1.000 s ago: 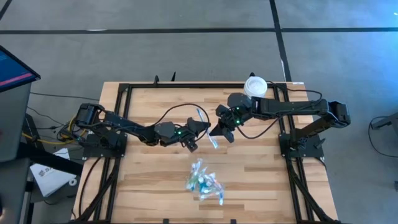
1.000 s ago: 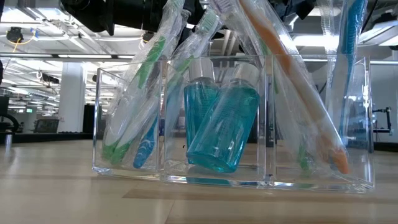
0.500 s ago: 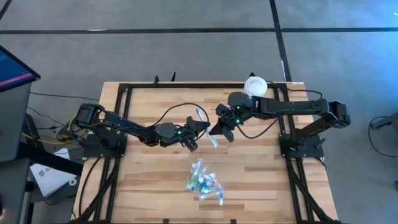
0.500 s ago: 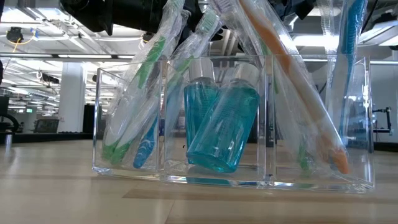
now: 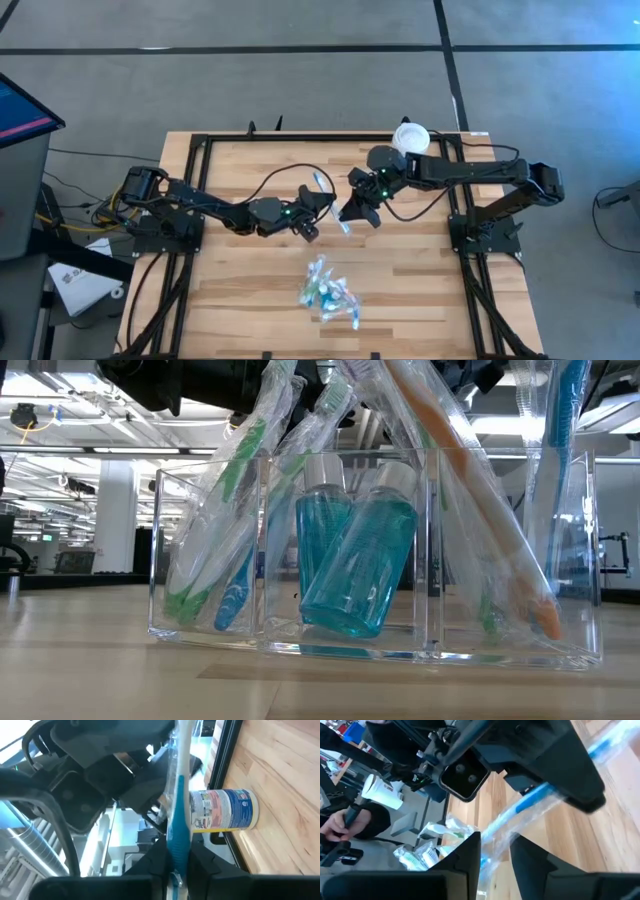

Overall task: Pick & Place toothbrushing station
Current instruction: Put the blue toothbrush into the transparent organizer

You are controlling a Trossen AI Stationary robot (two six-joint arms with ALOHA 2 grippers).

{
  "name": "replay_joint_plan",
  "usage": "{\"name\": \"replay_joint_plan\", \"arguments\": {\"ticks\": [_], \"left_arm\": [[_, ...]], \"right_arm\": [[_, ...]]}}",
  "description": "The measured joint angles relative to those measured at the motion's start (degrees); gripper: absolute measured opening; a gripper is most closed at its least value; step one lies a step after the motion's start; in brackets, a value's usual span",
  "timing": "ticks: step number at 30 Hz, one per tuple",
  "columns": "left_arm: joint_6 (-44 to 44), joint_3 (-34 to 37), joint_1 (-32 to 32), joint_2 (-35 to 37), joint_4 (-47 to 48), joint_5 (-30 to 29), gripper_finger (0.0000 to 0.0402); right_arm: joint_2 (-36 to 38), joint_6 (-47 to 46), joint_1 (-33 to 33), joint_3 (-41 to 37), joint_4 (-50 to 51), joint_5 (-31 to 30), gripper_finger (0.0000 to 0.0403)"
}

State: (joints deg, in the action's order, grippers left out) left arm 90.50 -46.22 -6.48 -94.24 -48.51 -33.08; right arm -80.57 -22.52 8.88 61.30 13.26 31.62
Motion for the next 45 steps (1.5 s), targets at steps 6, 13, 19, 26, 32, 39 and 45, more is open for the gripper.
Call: {"name": "replay_joint_plan", "arguments": {"ticks": [6, 13, 19, 26, 32, 39, 45], "left_arm": [[-4.4, 0.0, 0.1, 0.0, 1.5, -0.2, 0.0034], [-7.4, 0.1, 0.2, 0.0, 3.4, -2.6, 0.0028], [-16.5, 0.1, 0.2, 0.0, 3.3, -4.8, 0.0039], [-28.8, 0.1, 0.0, 0.0, 3.6, -5.6, 0.0028], [-37.2, 0.1, 0.0, 0.0, 3.7, -7.2, 0.0038], [-46.5, 0.1, 0.0, 0.0, 4.3, -8.1, 0.0028], [-57.2, 0.1, 0.0, 2.3, 10.0, -6.7, 0.0038]], "right_arm": [[2.0, 0.3, 1.1, -0.1, 1.2, 0.1, 0.0098], [5.5, 0.6, 1.1, 0.0, 3.0, 0.0, 0.0098], [6.4, 2.2, 1.1, 0.0, 7.1, -2.8, 0.0098], [6.3, 4.2, 1.1, 0.0, 13.3, -5.0, 0.0098], [6.3, 4.5, 1.1, 0.0, 15.2, -6.5, 0.0098], [6.3, 4.7, 0.9, 0.0, 17.3, -9.4, 0.0098], [6.3, 4.6, 0.9, 0.0, 17.8, -9.4, 0.0098]]}}
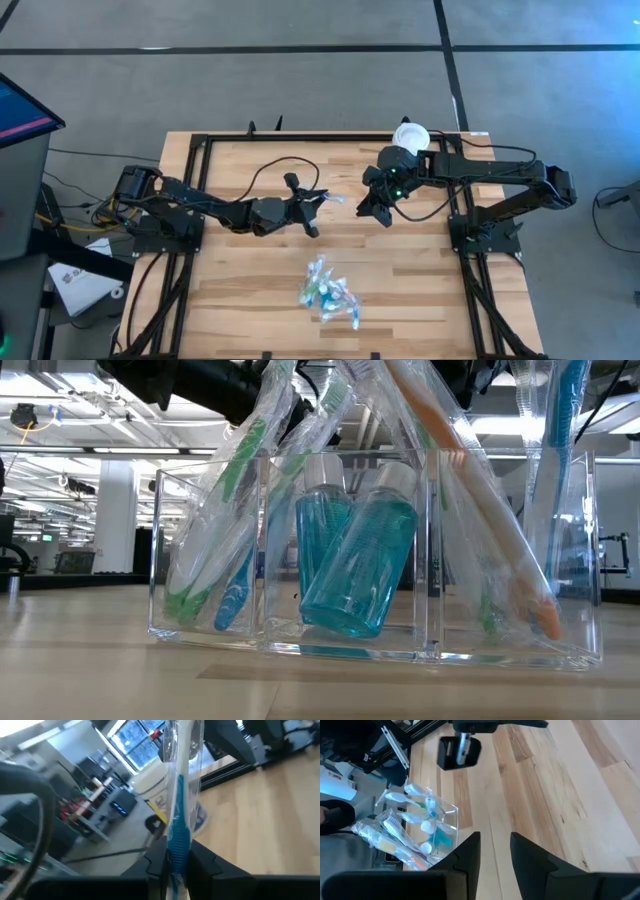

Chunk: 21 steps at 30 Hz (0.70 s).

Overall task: Pick & Place toothbrushing station
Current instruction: Put the blue toothbrush into the transparent organizer

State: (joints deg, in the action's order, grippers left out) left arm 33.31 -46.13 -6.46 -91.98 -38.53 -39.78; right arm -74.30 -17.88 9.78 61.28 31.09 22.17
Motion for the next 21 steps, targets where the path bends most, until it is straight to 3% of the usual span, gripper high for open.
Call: {"name": "replay_joint_plan", "arguments": {"ticks": [3, 7, 10, 15, 21], "left_arm": [[-5.5, 0.0, 0.0, 2.3, 4.0, 2.1, 0.0039], [-13.0, 0.1, 0.1, 5.3, 7.6, 9.3, 0.0028], [-17.3, 1.7, 0.1, 7.7, 7.7, 13.8, 0.0028], [-23.6, 6.3, 0.1, 11.7, 7.7, 15.9, 0.0046], [-30.9, 11.8, 0.0, 15.6, 4.2, 22.5, 0.0027]], "right_arm": [[0.0, 0.0, 0.0, 0.0, 0.0, 0.0, 0.0098], [0.0, -0.1, 0.0, 0.0, 0.0, -0.2, 0.0098], [0.0, -0.1, -0.1, 0.0, -0.1, -0.2, 0.0098], [0.0, 0.3, -1.3, 0.0, -0.2, -1.7, 0.0098], [0.0, 0.5, -2.0, 0.0, -0.2, -3.1, 0.0098]]}}
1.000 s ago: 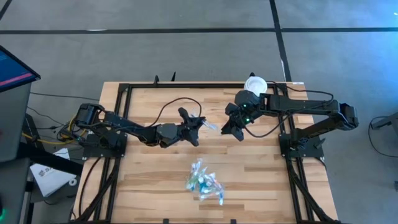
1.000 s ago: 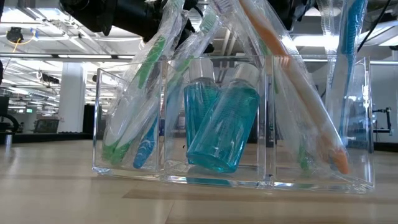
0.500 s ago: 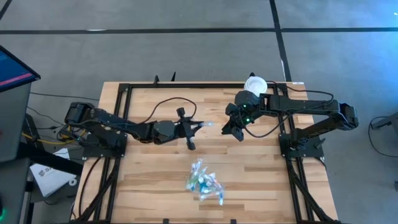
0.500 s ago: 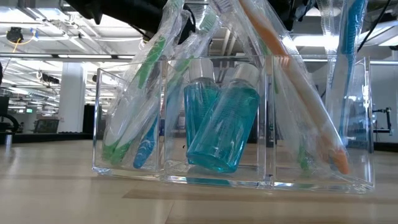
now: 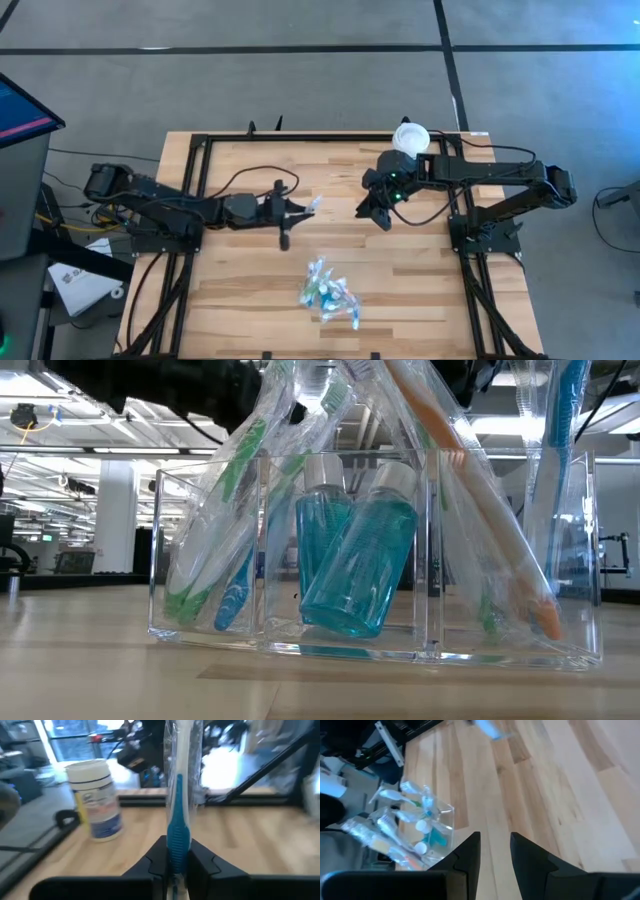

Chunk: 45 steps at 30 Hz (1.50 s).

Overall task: Pick & Place toothbrushing station
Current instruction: Put the blue toothbrush into the transparent organizer

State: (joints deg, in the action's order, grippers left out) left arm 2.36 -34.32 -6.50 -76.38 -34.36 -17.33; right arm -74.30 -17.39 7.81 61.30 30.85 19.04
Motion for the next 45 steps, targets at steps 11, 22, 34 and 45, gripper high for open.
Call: {"name": "replay_joint_plan", "arguments": {"ticks": [11, 22, 34, 45], "left_arm": [[-9.4, 9.0, -1.7, 1.0, -14.1, 3.3, 0.0041], [-12.1, 11.8, -8.3, 0.9, -20.3, 2.5, 0.0051], [-11.8, 11.8, -14.3, 0.9, -21.4, 1.2, 0.0044], [-11.7, 11.7, -18.3, -7.3, -32.5, 1.1, 0.0028]], "right_arm": [[0.0, 1.4, 0.2, 0.0, 0.0, -1.6, 0.0098], [0.0, 1.4, 0.2, 0.0, 0.0, -1.6, 0.0098], [0.0, 1.4, 0.2, 0.0, 0.0, -1.7, 0.0098], [0.0, 1.5, 0.2, 0.0, 0.0, -1.7, 0.0098]]}}
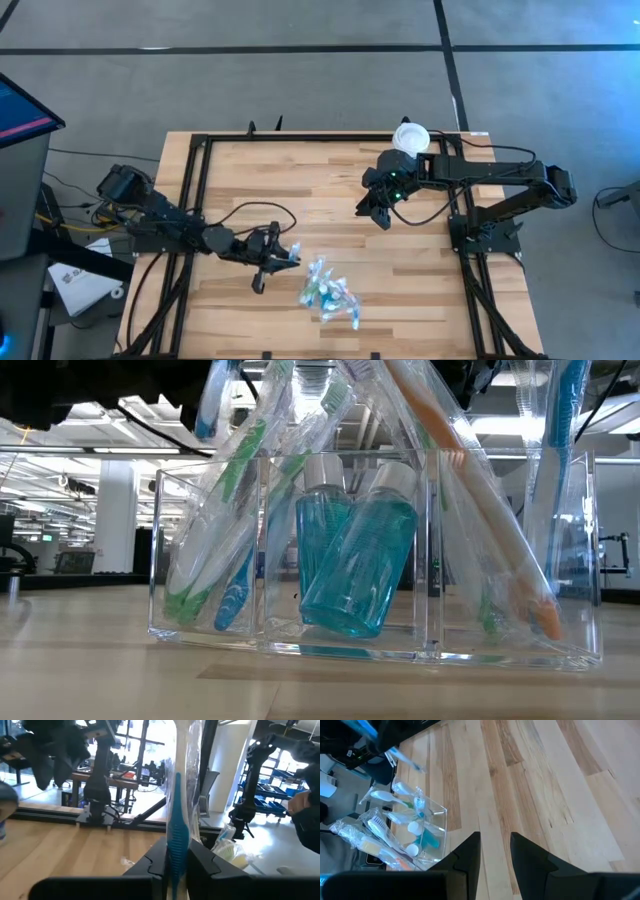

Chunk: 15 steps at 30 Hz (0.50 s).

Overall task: Pick & Place toothbrushing station
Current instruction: Put the blue toothbrush into the transparent organizer

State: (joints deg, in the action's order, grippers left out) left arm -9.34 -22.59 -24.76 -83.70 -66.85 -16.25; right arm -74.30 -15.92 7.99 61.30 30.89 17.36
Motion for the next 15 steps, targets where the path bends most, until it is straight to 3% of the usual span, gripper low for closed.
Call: {"name": "replay_joint_plan", "arguments": {"ticks": [4, 9, 15], "left_arm": [[-0.1, 0.0, -1.4, -4.2, -4.9, -0.1, 0.0046], [0.0, 0.0, -3.2, -9.1, -12.0, 0.0, 0.0027], [-0.1, 0.0, -4.8, -13.8, -19.1, 0.0, 0.0035]], "right_arm": [[0.0, 0.0, -0.1, 0.0, 0.0, 0.0, 0.0098], [0.0, 0.0, -0.1, 0.0, 0.0, 0.0, 0.0098], [0.0, -0.1, -0.1, 0.0, 0.0, 0.0, 0.0098]]}}
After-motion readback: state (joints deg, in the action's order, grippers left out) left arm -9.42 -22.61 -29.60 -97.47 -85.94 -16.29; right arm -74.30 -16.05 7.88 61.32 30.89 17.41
